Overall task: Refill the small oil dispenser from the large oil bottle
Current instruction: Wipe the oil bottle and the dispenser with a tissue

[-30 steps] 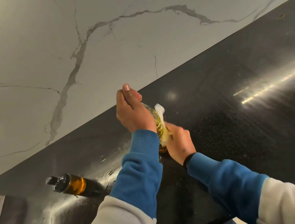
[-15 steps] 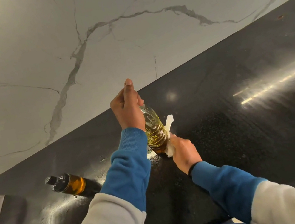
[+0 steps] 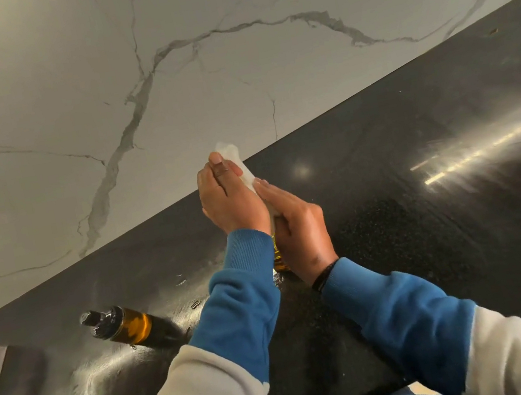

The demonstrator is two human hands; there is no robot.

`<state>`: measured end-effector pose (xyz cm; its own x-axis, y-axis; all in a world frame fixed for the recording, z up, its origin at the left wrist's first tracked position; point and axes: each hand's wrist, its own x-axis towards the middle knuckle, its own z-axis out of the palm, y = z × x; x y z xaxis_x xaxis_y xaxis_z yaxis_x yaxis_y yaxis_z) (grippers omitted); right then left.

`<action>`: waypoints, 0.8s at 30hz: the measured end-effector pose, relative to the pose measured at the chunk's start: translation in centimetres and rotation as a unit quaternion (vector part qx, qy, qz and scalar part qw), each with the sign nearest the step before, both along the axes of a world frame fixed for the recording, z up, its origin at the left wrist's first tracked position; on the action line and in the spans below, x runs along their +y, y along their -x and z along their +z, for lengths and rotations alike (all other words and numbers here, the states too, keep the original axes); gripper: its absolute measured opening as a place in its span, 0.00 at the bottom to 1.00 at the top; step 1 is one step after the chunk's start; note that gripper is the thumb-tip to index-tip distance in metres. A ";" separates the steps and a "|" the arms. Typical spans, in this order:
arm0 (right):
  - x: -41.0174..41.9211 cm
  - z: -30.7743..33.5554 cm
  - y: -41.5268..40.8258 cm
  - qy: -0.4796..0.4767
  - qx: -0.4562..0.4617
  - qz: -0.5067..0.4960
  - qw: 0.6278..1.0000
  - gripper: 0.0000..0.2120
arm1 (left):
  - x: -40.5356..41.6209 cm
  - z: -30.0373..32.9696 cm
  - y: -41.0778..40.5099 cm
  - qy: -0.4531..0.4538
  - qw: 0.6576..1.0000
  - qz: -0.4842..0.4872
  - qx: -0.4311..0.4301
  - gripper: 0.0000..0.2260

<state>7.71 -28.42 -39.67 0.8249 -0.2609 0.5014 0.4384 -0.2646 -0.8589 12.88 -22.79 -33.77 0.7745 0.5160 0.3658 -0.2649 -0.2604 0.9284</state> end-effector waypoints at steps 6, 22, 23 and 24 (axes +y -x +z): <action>-1.9 -7.5 1.4 0.138 0.347 0.062 0.926 0.15 | 0.8 0.6 -0.1 0.024 0.996 -0.091 0.005 0.22; -1.0 -1.1 -0.1 0.020 0.087 0.028 0.996 0.22 | 0.2 0.1 0.6 0.018 0.998 -0.051 -0.014 0.20; -1.0 -2.4 0.4 0.033 0.139 0.023 0.989 0.19 | 0.2 0.2 0.6 0.025 0.997 -0.066 -0.014 0.20; -1.1 -4.1 0.7 0.051 0.206 0.031 0.977 0.16 | 0.3 0.3 0.6 0.026 0.997 -0.077 -0.012 0.21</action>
